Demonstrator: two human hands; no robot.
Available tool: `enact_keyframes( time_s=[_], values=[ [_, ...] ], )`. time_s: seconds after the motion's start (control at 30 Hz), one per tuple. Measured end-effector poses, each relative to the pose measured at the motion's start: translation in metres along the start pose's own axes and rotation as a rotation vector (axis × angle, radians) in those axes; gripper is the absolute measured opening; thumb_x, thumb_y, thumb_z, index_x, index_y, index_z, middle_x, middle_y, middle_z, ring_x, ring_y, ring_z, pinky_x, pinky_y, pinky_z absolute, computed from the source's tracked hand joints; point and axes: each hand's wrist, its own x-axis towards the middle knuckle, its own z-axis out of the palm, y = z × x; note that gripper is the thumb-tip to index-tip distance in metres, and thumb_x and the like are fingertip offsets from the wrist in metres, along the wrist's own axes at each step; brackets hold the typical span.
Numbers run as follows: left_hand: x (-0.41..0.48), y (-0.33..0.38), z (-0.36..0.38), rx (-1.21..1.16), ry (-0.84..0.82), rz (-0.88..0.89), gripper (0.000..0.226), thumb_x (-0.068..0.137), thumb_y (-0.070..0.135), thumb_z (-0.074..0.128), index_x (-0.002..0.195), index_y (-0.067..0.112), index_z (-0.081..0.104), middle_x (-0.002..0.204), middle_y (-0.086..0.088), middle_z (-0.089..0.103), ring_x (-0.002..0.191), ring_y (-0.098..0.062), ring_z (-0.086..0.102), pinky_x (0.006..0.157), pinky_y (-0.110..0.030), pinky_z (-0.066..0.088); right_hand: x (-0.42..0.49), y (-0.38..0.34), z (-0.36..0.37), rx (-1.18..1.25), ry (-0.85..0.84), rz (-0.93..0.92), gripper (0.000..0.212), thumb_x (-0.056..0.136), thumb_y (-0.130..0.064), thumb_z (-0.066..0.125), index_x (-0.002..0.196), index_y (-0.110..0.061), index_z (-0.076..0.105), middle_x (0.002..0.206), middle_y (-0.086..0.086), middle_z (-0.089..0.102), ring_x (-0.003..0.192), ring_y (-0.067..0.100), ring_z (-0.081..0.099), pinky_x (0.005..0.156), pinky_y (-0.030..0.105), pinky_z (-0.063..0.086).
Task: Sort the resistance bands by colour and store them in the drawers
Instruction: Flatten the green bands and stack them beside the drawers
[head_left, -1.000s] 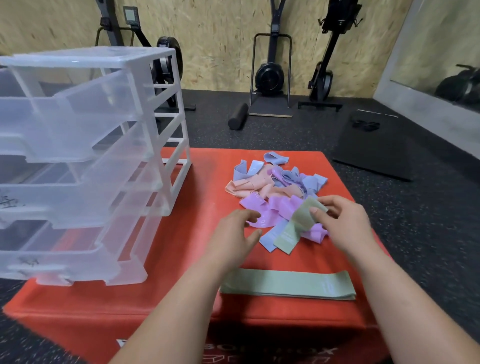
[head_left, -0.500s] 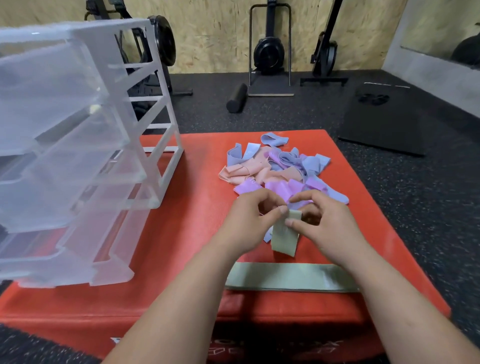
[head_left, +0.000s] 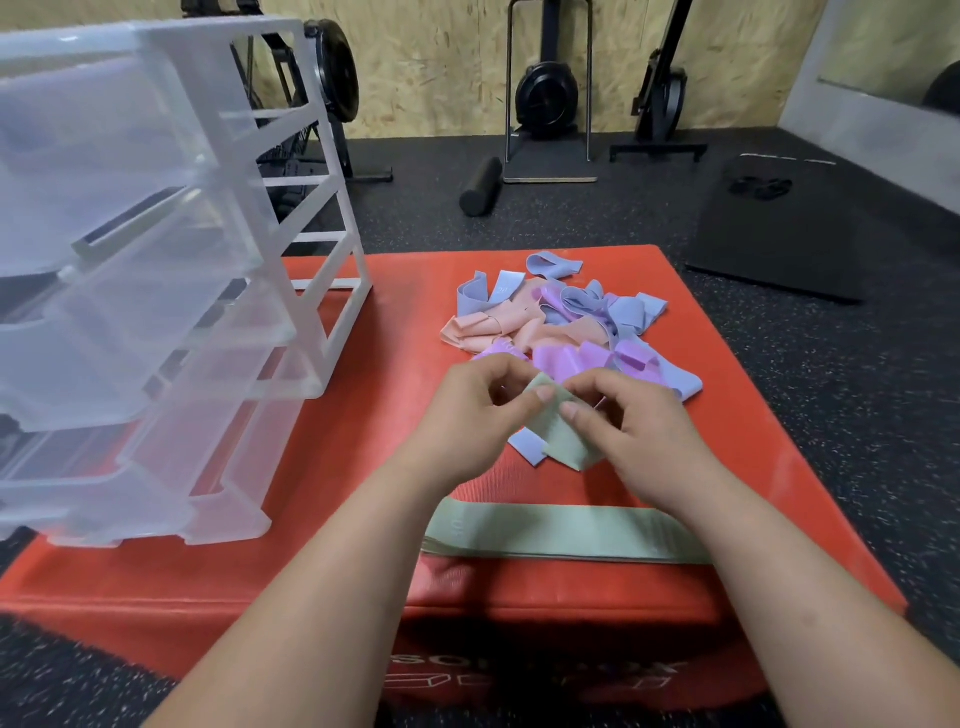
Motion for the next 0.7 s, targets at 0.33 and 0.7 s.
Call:
enact_keyframes(
  time_s=[0.33,0.7],
  values=[
    [-0.013,-0.005,-0.039,-0.033,0.389,0.043,0.004,0.097,0.022,0.076,0.094,0.019,0.078,0.090,-0.007,0.075,0.078,-0.011,0.061,0.084,-0.048,0.056,-0.008,0.019,-0.038,-0.348,-0.027,0.110,0.023,0.084,-0.029,0.085,0.095,-0.041,0.068,0.082,-0.022,0.070,0.077,-0.004,0.062,0.073,0.026,0.049],
    [-0.039,-0.022,-0.071,-0.030,0.361,-0.161,0.010,0.094,0.022,0.079,0.090,0.015,0.074,0.077,-0.001,0.065,0.072,-0.014,0.056,0.070,-0.037,0.048,-0.030,0.019,-0.077,-0.358,-0.115,0.222,0.014,0.089,-0.030,0.081,0.099,-0.038,0.075,0.087,-0.012,0.073,0.083,0.014,0.067,0.076,0.034,0.052]
  ],
)
